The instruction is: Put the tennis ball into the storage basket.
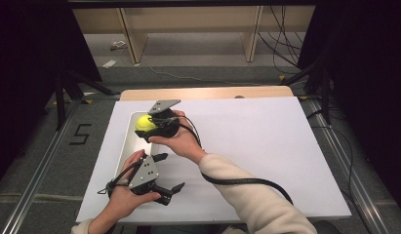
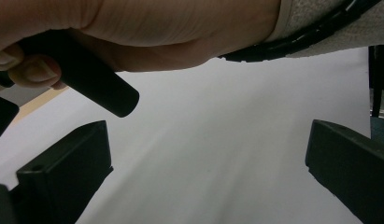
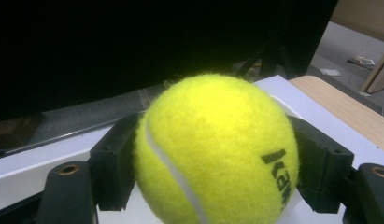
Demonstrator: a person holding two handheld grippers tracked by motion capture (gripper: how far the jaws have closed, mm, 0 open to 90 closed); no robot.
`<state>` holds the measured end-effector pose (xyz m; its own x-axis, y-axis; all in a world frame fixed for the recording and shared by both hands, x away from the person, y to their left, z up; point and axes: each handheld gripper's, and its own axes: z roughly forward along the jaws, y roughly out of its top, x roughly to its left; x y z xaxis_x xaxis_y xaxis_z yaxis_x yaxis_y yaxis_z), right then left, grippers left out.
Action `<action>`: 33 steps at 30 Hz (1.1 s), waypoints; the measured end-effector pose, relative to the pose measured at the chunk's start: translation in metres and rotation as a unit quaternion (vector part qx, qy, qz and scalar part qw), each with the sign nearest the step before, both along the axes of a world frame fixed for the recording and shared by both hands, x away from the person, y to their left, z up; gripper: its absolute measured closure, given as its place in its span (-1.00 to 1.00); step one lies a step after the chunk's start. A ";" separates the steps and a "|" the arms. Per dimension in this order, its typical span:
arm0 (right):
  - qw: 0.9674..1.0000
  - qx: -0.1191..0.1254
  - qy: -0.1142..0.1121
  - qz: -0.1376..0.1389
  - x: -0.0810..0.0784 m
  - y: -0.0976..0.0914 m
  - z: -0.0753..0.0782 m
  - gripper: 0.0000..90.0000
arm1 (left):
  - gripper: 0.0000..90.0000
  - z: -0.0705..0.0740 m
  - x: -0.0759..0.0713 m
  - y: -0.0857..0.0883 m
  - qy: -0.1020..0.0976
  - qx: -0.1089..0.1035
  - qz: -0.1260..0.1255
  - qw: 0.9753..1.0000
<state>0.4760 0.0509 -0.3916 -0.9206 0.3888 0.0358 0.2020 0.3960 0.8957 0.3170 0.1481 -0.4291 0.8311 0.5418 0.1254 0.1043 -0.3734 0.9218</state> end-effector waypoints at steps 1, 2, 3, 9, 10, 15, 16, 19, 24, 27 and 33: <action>1.000 -0.001 0.000 0.001 0.000 0.000 0.000 -0.41 | -1.00 0.000 0.000 0.000 0.000 0.000 0.000 1.000; 1.000 0.000 0.000 0.001 0.000 0.001 0.000 -0.41 | -1.00 0.000 0.000 0.000 0.000 0.001 -0.001 1.000; 1.000 -0.002 0.001 0.003 0.001 0.001 0.001 -0.41 | -1.00 0.000 0.000 0.000 0.000 0.001 0.000 1.000; 1.000 -0.005 0.002 0.004 0.002 0.004 0.000 -0.41 | -1.00 0.000 0.000 0.000 -0.002 0.002 0.000 1.000; 1.000 -0.005 0.003 0.004 0.003 0.005 0.000 -0.41 | -1.00 0.000 0.000 0.000 -0.001 0.001 0.000 1.000; 1.000 -0.009 0.007 0.007 0.005 0.008 -0.002 -0.41 | -1.00 0.000 0.000 0.000 -0.003 0.002 0.000 1.000; 1.000 -0.008 0.006 0.006 0.005 0.008 -0.003 -0.41 | -1.00 0.000 0.000 0.000 -0.003 0.004 0.000 1.000; 1.000 -0.008 0.006 0.008 0.005 0.010 -0.003 -0.41 | -1.00 0.000 0.000 0.000 -0.002 0.003 -0.001 1.000; 1.000 -0.011 0.006 0.010 0.005 0.012 -0.003 -0.41 | -1.00 0.000 -0.001 0.000 -0.001 0.003 -0.001 1.000; 1.000 -0.014 0.008 0.013 0.005 0.013 -0.004 -0.41 | -1.00 0.000 0.000 0.000 -0.001 0.004 -0.002 1.000; 1.000 -0.019 0.009 0.020 0.005 0.017 -0.005 -0.41 | -1.00 0.000 0.000 0.000 0.000 0.005 -0.002 1.000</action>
<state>0.4813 0.0682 -0.3966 -0.9350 0.3528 0.0378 0.2009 0.4385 0.8760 0.3165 0.1479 -0.4295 0.8336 0.5369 0.1301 0.1029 -0.3823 0.9183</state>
